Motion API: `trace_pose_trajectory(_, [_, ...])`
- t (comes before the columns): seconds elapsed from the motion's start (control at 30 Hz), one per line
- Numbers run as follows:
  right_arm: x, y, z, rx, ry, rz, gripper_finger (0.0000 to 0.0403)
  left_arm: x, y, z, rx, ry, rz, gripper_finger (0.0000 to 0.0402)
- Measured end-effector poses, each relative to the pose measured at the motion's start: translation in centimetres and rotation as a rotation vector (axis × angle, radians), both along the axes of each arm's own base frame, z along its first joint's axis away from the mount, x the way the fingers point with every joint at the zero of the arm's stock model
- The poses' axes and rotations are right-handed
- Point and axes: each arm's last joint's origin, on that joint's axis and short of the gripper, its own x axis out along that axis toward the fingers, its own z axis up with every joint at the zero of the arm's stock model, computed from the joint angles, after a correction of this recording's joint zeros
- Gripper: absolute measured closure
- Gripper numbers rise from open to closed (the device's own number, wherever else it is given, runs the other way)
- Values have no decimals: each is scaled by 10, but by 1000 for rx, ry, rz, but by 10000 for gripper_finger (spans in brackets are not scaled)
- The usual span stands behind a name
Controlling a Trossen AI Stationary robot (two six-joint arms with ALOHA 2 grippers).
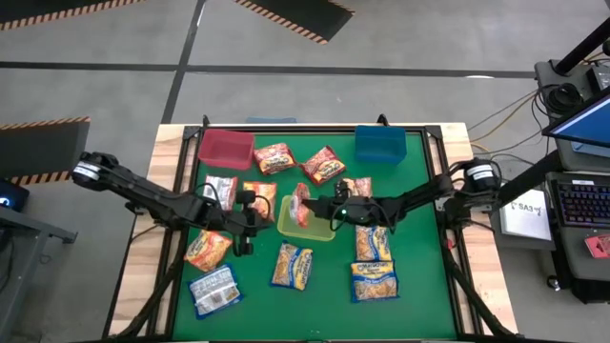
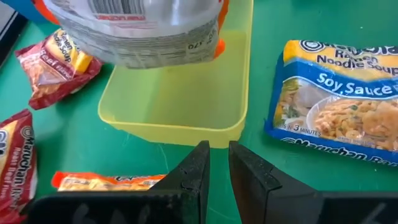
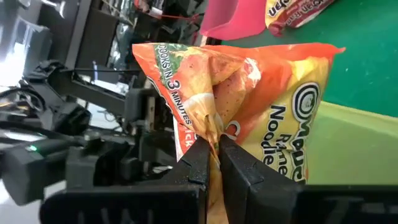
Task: Sort Maruchan noodles
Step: Put the orange noodle pack into the yellow bin
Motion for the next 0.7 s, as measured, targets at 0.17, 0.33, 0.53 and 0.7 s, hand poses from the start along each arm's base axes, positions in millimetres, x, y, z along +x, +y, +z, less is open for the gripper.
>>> trace_pose_trajectory(0.17, [6, 4, -7, 21, -2, -6, 390, -2, 1, -8, -8, -51, -6, 359])
trace_pose_trajectory(0.33, [13, 9, -11, 25, 3, -8, 390, -1, 0, -16, -11, -73, -9, 359])
trace_pose_trajectory(0.53, [17, 10, -19, 28, 32, -9, 390, 4, -1, -32, -2, -11, -2, 359])
trace_pose_trajectory(0.7, [22, 10, -21, 29, 80, -11, 390, 11, -3, -43, 4, 2, -4, 359])
